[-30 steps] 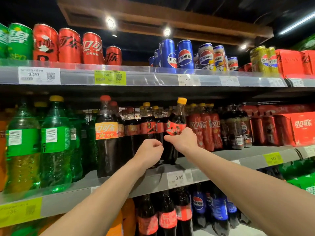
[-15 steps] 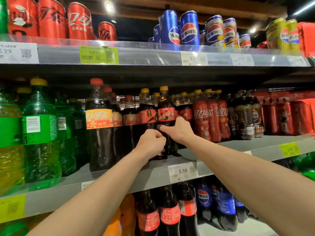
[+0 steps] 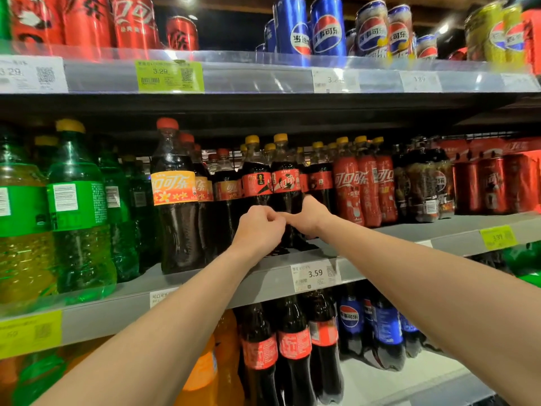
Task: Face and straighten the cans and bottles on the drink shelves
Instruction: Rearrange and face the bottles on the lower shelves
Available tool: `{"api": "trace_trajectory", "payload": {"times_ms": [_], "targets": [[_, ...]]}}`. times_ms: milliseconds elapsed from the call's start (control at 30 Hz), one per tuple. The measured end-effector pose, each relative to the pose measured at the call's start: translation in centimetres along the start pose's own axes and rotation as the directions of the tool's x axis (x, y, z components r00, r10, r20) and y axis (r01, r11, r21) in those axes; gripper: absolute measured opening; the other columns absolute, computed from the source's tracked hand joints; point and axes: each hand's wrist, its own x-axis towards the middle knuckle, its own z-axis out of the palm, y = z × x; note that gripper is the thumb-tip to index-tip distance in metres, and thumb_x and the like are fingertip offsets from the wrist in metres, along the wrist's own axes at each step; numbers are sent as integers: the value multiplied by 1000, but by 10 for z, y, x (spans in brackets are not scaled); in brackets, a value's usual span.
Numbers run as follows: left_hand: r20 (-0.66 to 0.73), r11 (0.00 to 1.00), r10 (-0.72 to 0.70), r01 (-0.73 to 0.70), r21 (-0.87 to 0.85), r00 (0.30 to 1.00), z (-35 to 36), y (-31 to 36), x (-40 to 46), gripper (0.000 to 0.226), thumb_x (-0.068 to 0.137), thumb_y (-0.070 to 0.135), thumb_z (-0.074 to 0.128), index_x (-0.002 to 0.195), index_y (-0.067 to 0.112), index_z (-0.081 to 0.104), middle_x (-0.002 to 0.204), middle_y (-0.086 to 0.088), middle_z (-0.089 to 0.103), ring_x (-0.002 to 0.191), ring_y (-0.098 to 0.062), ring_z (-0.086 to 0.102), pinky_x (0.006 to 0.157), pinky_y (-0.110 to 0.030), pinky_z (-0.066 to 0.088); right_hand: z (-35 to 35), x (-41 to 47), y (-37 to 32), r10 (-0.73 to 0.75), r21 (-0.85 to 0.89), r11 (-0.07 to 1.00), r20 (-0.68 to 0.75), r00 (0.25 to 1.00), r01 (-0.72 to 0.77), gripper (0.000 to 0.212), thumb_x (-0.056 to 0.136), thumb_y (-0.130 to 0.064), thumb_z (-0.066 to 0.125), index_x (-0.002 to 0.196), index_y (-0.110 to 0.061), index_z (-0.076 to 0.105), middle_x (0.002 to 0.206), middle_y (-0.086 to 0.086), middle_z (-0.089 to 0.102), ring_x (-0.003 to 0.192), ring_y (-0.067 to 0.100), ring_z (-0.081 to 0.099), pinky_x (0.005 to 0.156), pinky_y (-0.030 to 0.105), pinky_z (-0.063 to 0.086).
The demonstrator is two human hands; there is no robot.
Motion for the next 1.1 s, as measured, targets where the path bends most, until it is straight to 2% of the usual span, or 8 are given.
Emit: {"api": "trace_trajectory", "payload": {"times_ms": [167, 333, 433, 567, 700, 833, 967, 1100], "targets": [[-96, 994, 100, -102, -23, 990, -9, 14, -19, 19, 97, 21, 55, 84, 26, 69, 84, 5, 72, 79, -13, 69, 72, -25, 56, -5, -19, -4, 78, -41, 996, -100, 992, -82, 68, 83, -30, 82, 130, -3, 40, 126, 21, 57, 106, 34, 63, 83, 41, 57], [-179, 981, 145, -165, -103, 973, -31, 21, -46, 20, 94, 23, 57, 83, 26, 73, 81, 9, 71, 80, -10, 67, 72, -25, 55, 0, -62, -32, -140, 55, 986, -222, 965, 155, 26, 93, -25, 66, 109, -11, 52, 108, 6, 60, 85, 19, 57, 66, 32, 45], [-262, 973, 127, -172, -157, 957, -52, 24, -70, 19, 93, 23, 56, 86, 23, 74, 83, 7, 71, 82, -11, 65, 77, -31, 55, 3, -98, -61, -218, 142, 959, -179, 959, 245, 12, 94, -19, 62, 102, -13, 56, 102, 0, 57, 85, 15, 53, 63, 28, 40], [-328, 970, 45, -121, -212, 944, -84, 11, -118, 17, 92, 20, 58, 86, 17, 73, 77, 3, 70, 76, -15, 65, 69, -35, 53, 27, -158, -88, -273, 234, 928, -98, 957, 289, 5, 95, -11, 54, 99, -14, 55, 94, -3, 55, 80, 11, 51, 59, 25, 36], [-385, 969, -37, -61, -239, 922, -114, -19, -171, 23, 90, 14, 57, 67, 15, 61, 56, 5, 54, 57, -12, 49, 53, -29, 37, 69, -209, -105, -340, 261, 908, 3, 940, 328, 15, 91, -5, 51, 82, -18, 53, 87, 0, 60, 76, 15, 51, 55, 25, 35], [-412, 980, -62, -24, -200, 909, -146, -55, -215, 24, 92, 15, 59, 68, 13, 61, 56, 10, 51, 52, -1, 42, 49, -21, 33, 109, -243, -118, -405, 290, 888, 123, 906, 357, 22, 84, -2, 52, 71, -19, 50, 70, -4, 54, 65, 12, 47, 45, 14, 32], [-368, 973, -198, 136, -188, 908, -179, -94, -248, 29, 92, 22, 57, 64, 17, 57, 52, 9, 47, 56, -13, 44, 57, -33, 35, 156, -265, -129, -407, 267, 905, 319, 856, 331, 26, 84, 0, 53, 69, -21, 47, 66, -2, 52, 57, 11, 46, 37, 13, 30], [-259, 922, -377, 336, -190, 889, -203, -138, -267, 29, 95, 20, 52, 67, 14, 57, 48, 8, 47, 55, -16, 46, 56, -30, 35, 213, -274, -128, -326, 221, 943, 450, 831, 250, 18, 84, -7, 59, 75, -22, 52, 76, 0, 59, 72, 23, 55, 57, 25, 42]]}}
